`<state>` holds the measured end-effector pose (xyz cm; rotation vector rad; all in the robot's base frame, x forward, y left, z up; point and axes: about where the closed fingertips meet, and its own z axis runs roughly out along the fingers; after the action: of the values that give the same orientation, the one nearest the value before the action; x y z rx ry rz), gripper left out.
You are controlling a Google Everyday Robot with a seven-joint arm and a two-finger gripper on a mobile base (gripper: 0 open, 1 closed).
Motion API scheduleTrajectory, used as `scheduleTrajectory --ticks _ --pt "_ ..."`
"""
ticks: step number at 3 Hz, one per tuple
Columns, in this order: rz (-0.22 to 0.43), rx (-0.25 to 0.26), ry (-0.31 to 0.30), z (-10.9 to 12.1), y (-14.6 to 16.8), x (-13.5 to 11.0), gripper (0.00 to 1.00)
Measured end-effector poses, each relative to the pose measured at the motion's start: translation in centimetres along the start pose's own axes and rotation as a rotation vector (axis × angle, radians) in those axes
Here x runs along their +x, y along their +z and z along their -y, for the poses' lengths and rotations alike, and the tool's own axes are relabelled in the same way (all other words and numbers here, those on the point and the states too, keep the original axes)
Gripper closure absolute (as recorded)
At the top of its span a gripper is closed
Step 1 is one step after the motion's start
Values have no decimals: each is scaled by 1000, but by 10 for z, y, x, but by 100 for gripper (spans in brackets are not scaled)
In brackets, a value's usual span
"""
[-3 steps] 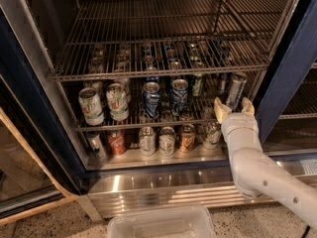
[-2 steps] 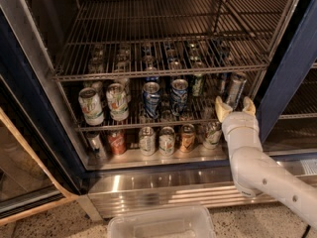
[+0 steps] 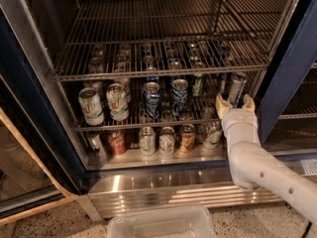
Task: Pick redbull can from middle shelf of fridge
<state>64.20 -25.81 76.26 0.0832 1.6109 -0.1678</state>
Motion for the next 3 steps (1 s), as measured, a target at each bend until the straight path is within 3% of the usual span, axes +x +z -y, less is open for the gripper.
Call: scheduleTrajectory --ticks 1,3 --pt "-11 12 -10 -5 35 7 42" --pt "-11 12 -10 -5 35 7 37"
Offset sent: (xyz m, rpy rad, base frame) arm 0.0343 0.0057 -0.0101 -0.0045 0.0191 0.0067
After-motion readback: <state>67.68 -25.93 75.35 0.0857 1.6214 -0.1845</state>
